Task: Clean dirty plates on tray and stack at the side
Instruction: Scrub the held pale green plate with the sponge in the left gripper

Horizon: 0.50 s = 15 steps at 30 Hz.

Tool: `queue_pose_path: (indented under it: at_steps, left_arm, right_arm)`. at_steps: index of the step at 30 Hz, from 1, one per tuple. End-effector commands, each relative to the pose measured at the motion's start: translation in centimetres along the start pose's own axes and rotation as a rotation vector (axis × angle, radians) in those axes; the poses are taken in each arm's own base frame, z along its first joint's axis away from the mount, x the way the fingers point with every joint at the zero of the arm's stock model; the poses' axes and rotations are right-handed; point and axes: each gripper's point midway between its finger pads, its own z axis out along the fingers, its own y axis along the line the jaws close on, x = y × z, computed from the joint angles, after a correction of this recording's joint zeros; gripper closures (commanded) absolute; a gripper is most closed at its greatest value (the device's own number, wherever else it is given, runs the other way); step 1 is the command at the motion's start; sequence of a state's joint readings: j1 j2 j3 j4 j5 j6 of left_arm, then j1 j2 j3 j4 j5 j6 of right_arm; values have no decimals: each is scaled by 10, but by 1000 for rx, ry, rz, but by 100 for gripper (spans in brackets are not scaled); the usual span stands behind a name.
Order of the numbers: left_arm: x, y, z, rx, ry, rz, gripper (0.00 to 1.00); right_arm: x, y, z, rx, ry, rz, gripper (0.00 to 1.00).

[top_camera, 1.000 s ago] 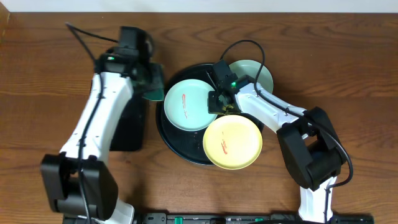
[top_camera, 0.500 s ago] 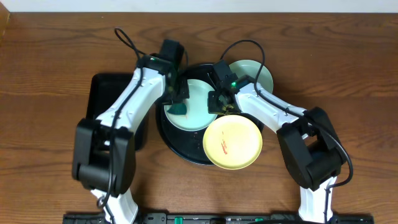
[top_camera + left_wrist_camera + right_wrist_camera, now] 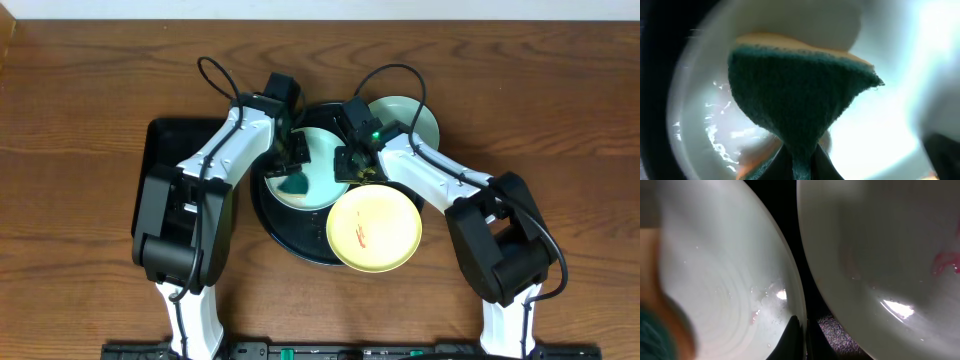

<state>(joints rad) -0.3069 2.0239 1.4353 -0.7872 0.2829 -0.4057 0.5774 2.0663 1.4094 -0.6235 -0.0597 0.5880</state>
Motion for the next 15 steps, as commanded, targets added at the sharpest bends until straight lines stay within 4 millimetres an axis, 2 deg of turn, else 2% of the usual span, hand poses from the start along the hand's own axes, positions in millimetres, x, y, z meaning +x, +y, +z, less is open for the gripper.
queue_pose_path:
  at_steps: [1,6,12,15]
  left_arm:
    - [20,-36,9,171,87,144,92]
    - [3,-32,11,125,9,156,92]
    - [-27,21,7,-193,-154,56,93]
    - [-34,49,-2,-347,-216,-25,93]
  right_arm:
    - [4,-4,5,27,13,-31,99]
    - [4,-4,5,28,13,-31,99]
    - [4,-4,5,28,14,-31,99]
    - [4,-5,5,28,14,-31,99]
